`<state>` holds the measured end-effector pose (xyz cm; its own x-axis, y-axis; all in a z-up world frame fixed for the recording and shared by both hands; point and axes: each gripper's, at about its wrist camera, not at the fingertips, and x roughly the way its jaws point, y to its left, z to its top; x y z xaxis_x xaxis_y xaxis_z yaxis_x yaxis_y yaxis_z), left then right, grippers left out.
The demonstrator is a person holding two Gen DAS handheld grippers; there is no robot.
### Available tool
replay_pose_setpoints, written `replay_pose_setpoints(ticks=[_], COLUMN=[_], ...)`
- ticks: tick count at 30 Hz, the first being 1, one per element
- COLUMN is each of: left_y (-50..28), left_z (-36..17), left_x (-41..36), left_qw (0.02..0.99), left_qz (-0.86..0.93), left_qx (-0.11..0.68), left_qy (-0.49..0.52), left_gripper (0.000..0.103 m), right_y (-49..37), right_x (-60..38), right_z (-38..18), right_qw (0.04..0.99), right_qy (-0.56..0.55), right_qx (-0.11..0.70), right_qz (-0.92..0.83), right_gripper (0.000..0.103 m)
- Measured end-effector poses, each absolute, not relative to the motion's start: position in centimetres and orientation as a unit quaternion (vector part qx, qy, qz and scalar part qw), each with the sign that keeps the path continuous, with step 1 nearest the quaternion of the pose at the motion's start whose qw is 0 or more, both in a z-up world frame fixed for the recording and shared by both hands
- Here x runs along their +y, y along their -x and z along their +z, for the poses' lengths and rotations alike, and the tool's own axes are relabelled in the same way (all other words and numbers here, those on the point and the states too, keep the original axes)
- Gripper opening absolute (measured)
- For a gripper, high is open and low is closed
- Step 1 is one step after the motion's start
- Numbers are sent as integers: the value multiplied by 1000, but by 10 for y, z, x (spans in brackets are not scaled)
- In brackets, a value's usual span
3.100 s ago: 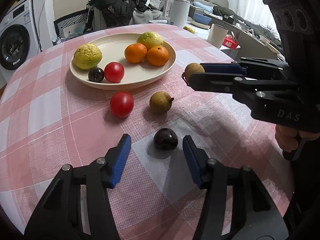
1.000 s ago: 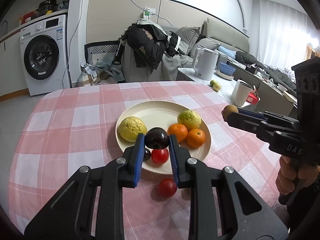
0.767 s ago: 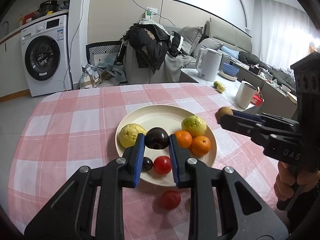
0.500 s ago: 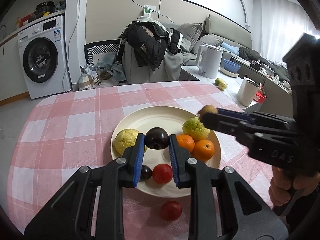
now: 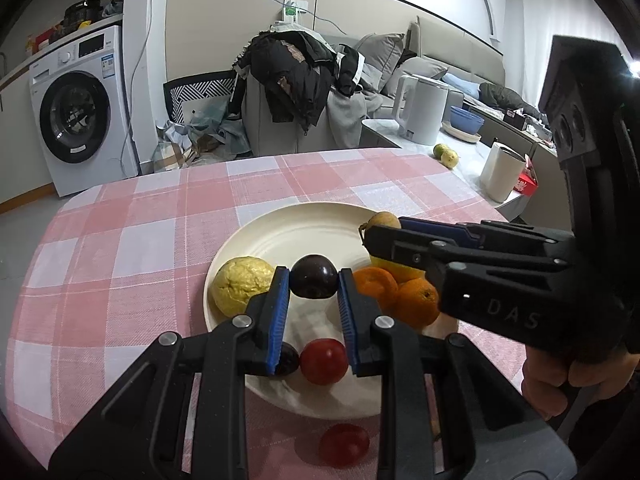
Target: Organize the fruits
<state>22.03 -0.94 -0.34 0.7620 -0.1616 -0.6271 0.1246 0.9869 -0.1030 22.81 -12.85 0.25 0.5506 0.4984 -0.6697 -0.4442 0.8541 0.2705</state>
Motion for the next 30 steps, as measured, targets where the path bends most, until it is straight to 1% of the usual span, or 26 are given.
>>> replay_pose_setpoints(ticks=[4,6,8,10,12,13,14,15,16,17,20,21,23,30], left_y=[-227,-228,-227,-224,-220,-217,-212,-208,-202,-197,-182,-177,-163,-129], left_z=[-8,-9,-10,-9,-7,-6,-5,-4,-2,0,4,4,6,12], left_x=[-10,-12,-12,-12,-12,-12,-11,-10,-9,-7,1,4,10,23], left_qw=[935,934,934,934,935,935,937,938,940,942,944,944,946,951], left_qz=[-79,-79,-75,-76,-77,-74,-71,-66,-61,-58,-53,-48,-36,-27], left_qx=[345,347,348,347,346,346,343,339,335,331,324,326,321,308], left_qy=[32,28,25,27,28,25,22,20,18,18,28,30,30,34], left_gripper=[21,21,21,22,28,39,51,58,72,81,89,91,102,102], right_y=[-234,-235,-235,-233,-231,-229,-225,-221,-218,-212,-196,-190,-181,-157], right_x=[-128,-130,-135,-142,-148,-152,-157,-162,-165,-169,-173,-174,-174,-169], right_z=[-1,-2,1,5,9,11,14,16,17,19,21,21,20,17], right_qw=[879,878,883,887,890,890,891,891,891,892,893,893,893,890], right_qy=[-35,-41,-44,-44,-41,-42,-45,-48,-48,-47,-35,-29,-17,6], right_qx=[397,399,393,391,392,391,389,388,387,385,382,382,384,383], right_qz=[262,260,253,240,231,231,231,231,231,231,236,237,233,246], right_gripper=[28,32,47,50,56,64,75,81,91,95,102,103,103,103])
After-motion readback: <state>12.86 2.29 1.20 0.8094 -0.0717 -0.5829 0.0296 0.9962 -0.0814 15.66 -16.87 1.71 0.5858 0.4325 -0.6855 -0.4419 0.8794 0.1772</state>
